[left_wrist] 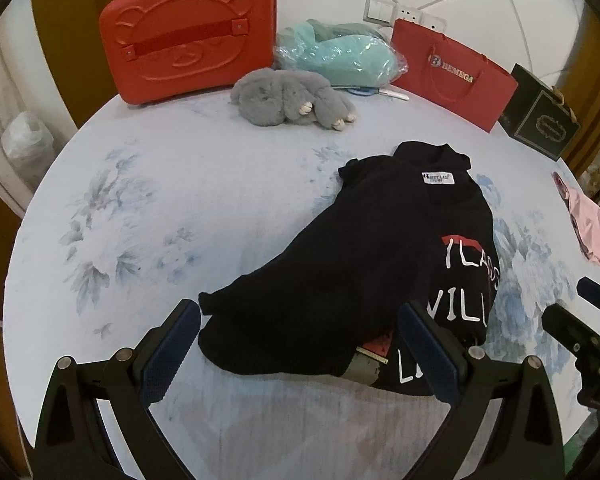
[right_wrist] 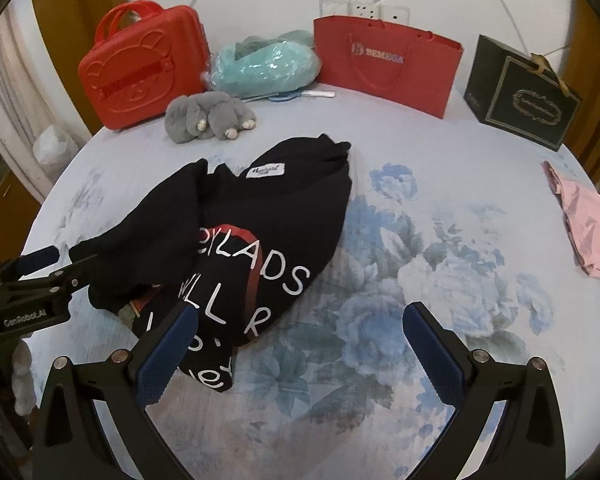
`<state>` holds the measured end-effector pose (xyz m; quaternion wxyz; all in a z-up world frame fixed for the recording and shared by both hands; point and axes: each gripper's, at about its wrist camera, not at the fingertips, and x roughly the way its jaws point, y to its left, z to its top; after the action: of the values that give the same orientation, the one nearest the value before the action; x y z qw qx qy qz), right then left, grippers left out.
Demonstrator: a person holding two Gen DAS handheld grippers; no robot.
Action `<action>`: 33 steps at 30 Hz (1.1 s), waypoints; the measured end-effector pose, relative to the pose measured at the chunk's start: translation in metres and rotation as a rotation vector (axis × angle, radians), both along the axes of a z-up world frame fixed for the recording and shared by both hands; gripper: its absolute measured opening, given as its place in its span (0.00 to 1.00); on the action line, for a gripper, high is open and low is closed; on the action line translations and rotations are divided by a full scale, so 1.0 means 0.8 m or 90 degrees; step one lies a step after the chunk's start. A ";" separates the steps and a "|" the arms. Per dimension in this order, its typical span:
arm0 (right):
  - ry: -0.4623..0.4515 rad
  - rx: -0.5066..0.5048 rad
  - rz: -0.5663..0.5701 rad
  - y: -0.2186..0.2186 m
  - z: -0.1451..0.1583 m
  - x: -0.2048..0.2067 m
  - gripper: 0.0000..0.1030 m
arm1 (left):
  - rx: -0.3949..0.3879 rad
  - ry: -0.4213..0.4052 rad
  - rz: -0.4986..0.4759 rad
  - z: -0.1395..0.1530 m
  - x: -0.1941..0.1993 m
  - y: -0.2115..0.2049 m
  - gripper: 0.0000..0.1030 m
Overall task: Fold clothes
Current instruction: 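Move both grippers toward the crumpled black T-shirt, then grasp the black T-shirt with both grippers and lift it off the table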
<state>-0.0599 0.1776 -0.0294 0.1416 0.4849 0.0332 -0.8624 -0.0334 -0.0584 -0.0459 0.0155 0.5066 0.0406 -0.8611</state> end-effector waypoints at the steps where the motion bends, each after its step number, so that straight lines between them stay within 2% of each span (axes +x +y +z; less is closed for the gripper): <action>1: -0.003 0.000 0.003 0.000 -0.002 -0.001 1.00 | -0.001 -0.002 -0.002 -0.003 -0.003 0.000 0.97; 8: -0.022 -0.002 0.015 -0.006 -0.018 -0.014 1.00 | -0.016 0.006 -0.036 -0.032 -0.030 0.005 0.96; 10: -0.036 0.001 0.022 -0.012 -0.024 -0.020 1.00 | -0.026 -0.002 -0.046 -0.045 -0.039 0.006 0.89; 11: -0.043 0.003 0.025 -0.015 -0.027 -0.023 1.00 | -0.023 -0.012 -0.051 -0.054 -0.043 0.007 0.79; 12: -0.050 0.005 0.029 -0.018 -0.030 -0.027 1.00 | -0.008 -0.023 -0.058 -0.062 -0.047 0.006 0.64; 14: -0.063 0.005 0.034 -0.024 -0.036 -0.034 1.00 | 0.009 -0.049 -0.063 -0.074 -0.051 0.006 0.56; 16: -0.073 -0.001 0.040 -0.029 -0.043 -0.041 0.98 | 0.004 -0.053 -0.065 -0.078 -0.052 0.007 0.52; 18: -0.090 -0.014 0.052 -0.035 -0.053 -0.048 0.78 | 0.009 -0.050 -0.071 -0.074 -0.051 0.009 0.34; 19: -0.098 -0.019 0.062 -0.040 -0.058 -0.051 0.72 | 0.020 -0.049 -0.073 -0.068 -0.051 0.008 0.29; 20: -0.105 -0.024 0.072 -0.045 -0.064 -0.054 0.61 | 0.030 -0.046 -0.072 -0.062 -0.051 0.007 0.23; 21: -0.113 -0.029 0.082 -0.050 -0.069 -0.057 0.45 | 0.036 -0.040 -0.070 -0.054 -0.049 0.006 0.22; 24: -0.130 -0.036 0.102 -0.063 -0.082 -0.065 0.26 | 0.052 0.001 -0.059 -0.015 -0.040 -0.005 0.21; 25: -0.128 -0.049 0.106 -0.063 -0.079 -0.066 0.26 | 0.059 0.017 -0.056 0.000 -0.036 -0.010 0.21; 27: -0.113 -0.071 0.110 -0.057 -0.064 -0.064 0.18 | 0.062 0.044 -0.047 0.026 -0.025 -0.021 0.21; 29: -0.088 -0.086 0.107 -0.046 -0.042 -0.059 0.17 | 0.057 0.064 -0.028 0.047 -0.010 -0.039 0.21; 31: -0.072 -0.095 0.103 -0.036 -0.028 -0.057 0.17 | 0.037 0.063 0.001 0.054 0.005 -0.058 0.21; 33: -0.069 -0.095 0.098 -0.027 -0.024 -0.057 0.17 | 0.016 0.042 0.021 0.044 0.015 -0.074 0.23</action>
<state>-0.1052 0.1559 -0.0486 0.2447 0.5146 -0.0017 -0.8218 -0.0211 -0.1176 -0.0106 0.0215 0.4776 0.0603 -0.8762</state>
